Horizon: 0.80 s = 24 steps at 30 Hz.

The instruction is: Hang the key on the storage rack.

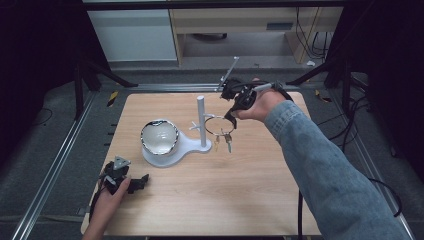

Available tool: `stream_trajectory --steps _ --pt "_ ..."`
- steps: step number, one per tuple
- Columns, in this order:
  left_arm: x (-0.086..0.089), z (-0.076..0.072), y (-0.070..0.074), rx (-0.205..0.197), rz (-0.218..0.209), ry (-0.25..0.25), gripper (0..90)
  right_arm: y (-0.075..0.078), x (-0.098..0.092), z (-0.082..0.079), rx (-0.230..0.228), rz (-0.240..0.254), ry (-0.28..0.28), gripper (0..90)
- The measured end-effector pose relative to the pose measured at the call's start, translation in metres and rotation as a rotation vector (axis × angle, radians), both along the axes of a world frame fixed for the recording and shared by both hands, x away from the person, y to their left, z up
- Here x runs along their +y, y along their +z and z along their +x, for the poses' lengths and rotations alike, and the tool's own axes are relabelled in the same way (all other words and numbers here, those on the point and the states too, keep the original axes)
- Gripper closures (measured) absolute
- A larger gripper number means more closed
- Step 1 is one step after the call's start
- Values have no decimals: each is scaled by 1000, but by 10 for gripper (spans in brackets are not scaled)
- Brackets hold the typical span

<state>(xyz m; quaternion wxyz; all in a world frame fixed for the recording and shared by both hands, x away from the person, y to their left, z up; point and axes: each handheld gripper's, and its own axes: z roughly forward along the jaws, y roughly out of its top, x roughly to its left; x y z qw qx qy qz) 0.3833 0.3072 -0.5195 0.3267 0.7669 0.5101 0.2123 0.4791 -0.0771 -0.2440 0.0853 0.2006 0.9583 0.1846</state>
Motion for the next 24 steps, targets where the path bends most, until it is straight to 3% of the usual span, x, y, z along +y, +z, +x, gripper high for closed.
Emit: stream_trajectory --steps 17,24 --pt "0 0 0 0 0 -2 0 -4 10 23 29 3 2 900" --pt "1 0 0 -1 -1 -6 0 -13 11 35 47 -5 9 900"
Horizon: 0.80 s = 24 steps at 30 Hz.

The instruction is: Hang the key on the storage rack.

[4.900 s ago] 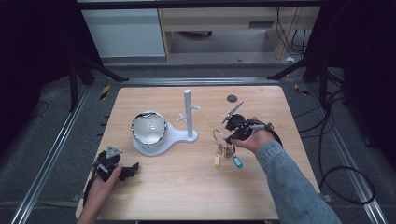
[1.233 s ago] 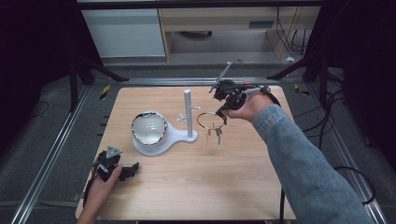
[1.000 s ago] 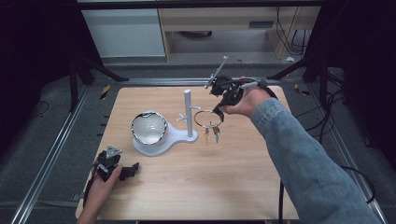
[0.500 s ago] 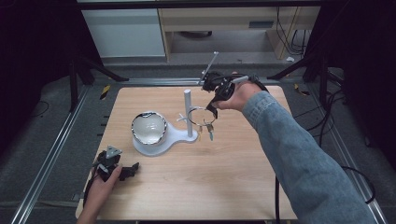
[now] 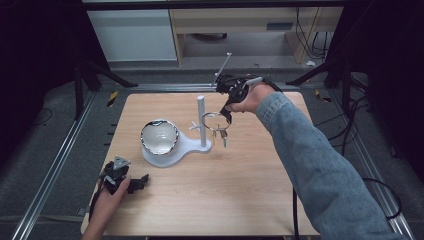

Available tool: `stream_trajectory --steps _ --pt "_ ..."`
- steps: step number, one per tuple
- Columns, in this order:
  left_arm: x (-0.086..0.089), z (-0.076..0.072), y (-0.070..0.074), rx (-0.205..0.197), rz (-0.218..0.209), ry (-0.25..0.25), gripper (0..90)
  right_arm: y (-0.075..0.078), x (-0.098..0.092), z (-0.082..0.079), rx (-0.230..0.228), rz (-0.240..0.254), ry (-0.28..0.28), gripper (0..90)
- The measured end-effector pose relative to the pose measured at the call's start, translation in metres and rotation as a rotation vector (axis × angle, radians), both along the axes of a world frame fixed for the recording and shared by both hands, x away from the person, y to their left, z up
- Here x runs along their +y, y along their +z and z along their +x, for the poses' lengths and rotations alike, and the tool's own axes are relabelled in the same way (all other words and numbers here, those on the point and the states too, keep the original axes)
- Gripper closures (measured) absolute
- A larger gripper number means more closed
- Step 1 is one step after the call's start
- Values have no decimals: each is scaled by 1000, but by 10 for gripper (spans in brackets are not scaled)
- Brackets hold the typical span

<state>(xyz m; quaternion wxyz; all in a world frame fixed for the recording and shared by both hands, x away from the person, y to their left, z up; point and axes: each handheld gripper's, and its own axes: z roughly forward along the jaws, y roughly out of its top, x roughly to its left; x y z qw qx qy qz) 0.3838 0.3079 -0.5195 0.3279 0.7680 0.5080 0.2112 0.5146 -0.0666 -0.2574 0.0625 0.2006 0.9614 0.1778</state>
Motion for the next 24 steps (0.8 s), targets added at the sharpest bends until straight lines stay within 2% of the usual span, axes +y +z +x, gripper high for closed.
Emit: stream_trajectory --steps 13,24 --pt "0 0 0 0 1 0 0 -12 3 7 2 0 50 899" --pt "0 0 0 0 0 0 0 -12 -1 3 -20 2 22 792"
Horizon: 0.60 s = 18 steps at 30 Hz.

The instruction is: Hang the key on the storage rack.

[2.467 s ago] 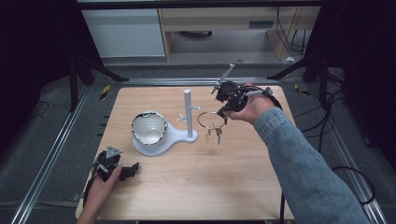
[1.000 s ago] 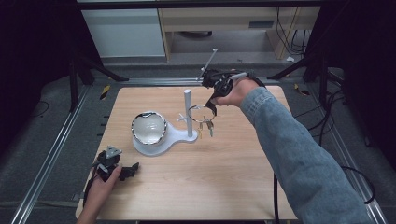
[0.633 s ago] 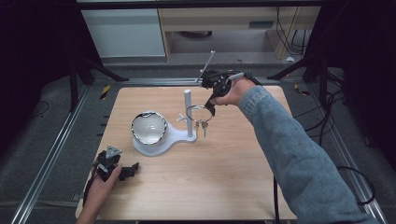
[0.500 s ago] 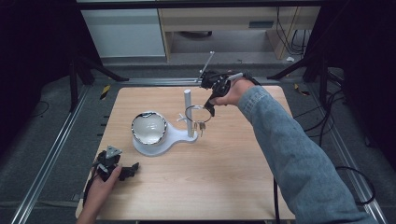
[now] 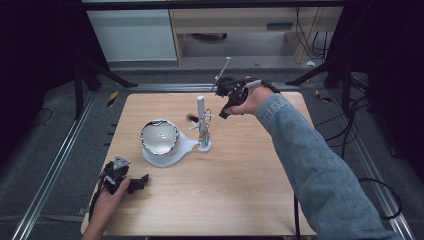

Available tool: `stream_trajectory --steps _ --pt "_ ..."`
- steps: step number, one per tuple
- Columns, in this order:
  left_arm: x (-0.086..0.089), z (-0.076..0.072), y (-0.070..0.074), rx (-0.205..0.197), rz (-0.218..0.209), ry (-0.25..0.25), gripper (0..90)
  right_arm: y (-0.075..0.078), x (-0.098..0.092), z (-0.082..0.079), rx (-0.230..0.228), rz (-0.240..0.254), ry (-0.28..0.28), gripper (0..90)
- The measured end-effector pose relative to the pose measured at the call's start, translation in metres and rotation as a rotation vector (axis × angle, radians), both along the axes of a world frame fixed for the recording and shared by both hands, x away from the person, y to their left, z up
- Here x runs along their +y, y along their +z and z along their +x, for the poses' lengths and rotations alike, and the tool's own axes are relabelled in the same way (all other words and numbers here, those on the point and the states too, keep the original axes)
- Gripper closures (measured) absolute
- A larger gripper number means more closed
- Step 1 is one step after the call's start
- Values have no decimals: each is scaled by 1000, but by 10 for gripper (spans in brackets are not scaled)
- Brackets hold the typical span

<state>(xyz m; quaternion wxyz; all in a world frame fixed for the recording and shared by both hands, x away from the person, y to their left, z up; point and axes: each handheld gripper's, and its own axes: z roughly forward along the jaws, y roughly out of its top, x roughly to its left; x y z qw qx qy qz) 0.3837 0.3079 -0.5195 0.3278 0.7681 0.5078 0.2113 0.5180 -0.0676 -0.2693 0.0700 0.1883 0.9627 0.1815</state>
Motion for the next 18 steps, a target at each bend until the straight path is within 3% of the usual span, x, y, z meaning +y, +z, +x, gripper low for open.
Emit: stream_trajectory --steps 7,18 --pt "0 0 0 0 0 0 0 0 -5 1 -19 -1 -24 668" --pt "0 0 0 0 0 0 0 -2 -15 3 -59 -15 -106 446"
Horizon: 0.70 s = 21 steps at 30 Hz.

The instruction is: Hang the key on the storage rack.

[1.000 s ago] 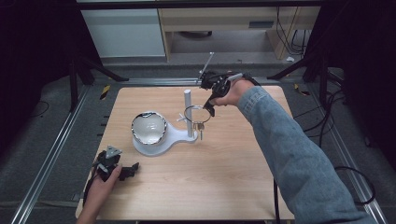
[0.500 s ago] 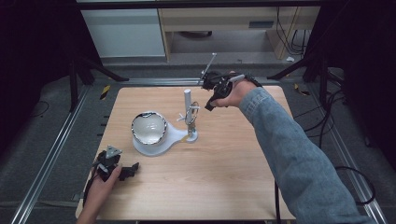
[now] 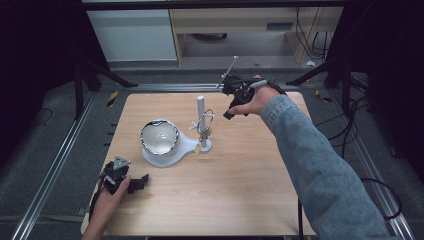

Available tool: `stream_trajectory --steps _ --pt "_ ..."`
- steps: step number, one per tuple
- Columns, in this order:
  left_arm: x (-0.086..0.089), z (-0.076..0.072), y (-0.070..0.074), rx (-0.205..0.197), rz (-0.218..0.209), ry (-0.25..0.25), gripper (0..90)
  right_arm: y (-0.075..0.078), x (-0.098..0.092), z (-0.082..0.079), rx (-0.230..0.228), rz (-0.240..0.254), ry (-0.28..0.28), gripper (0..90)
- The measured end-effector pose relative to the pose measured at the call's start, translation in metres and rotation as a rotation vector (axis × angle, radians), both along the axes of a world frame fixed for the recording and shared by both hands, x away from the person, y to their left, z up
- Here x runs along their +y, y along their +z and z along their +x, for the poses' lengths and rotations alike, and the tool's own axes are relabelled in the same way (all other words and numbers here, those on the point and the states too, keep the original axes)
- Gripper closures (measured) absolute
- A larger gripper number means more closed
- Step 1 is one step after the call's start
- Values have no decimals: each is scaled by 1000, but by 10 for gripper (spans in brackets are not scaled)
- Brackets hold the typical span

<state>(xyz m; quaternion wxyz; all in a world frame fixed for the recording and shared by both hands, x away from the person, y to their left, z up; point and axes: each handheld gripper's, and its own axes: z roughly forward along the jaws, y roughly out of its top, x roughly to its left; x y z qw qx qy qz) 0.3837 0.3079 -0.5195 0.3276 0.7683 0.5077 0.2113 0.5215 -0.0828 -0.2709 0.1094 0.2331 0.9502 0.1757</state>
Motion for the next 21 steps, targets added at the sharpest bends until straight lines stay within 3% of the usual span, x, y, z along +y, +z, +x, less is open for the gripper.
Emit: stream_trajectory --steps 5,8,12,21 --pt "0 0 0 0 0 0 0 -4 -4 2 -23 19 -38 322" --pt "0 0 0 0 0 0 0 -8 -7 4 -29 21 -58 187" --pt "0 0 0 0 0 0 0 -14 -11 4 -65 34 -73 79" --pt "0 0 0 0 0 0 0 -26 -24 3 -90 58 -112 65"
